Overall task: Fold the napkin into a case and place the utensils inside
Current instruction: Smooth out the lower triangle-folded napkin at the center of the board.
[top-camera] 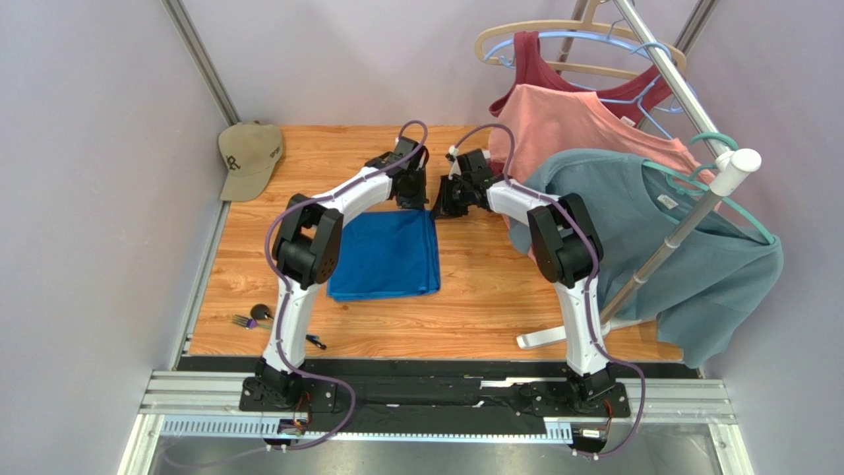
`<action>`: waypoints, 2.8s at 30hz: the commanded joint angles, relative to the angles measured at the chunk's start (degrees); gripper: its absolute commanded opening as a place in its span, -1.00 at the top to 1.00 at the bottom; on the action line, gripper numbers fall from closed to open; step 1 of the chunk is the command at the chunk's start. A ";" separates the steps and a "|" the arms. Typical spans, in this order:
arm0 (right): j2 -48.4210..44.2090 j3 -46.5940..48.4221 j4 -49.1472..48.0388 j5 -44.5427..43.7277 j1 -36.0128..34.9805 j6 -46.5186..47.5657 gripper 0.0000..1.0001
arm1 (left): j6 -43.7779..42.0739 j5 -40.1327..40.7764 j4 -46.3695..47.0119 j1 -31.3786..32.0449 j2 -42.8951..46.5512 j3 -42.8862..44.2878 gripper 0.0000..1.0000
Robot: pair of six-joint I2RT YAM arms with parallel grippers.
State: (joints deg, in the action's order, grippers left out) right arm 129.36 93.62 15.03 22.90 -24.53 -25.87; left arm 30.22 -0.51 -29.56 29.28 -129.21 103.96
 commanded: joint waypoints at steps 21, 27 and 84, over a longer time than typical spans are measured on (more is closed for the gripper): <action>-1.48 0.33 3.34 -5.40 0.36 -1.64 1.00 | 8.45 -4.85 6.10 1.40 -0.42 2.63 1.00; -3.32 0.68 3.95 -4.79 1.07 -2.43 0.98 | 8.63 -4.85 6.35 1.40 -2.80 3.27 0.99; -20.82 -39.84 -17.22 10.85 -2.53 -9.99 0.79 | 5.29 10.98 0.03 22.05 25.49 -31.72 0.81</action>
State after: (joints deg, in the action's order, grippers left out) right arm 107.55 54.68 0.34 34.35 -26.70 -35.79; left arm 35.68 11.20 -29.54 51.24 -105.14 69.93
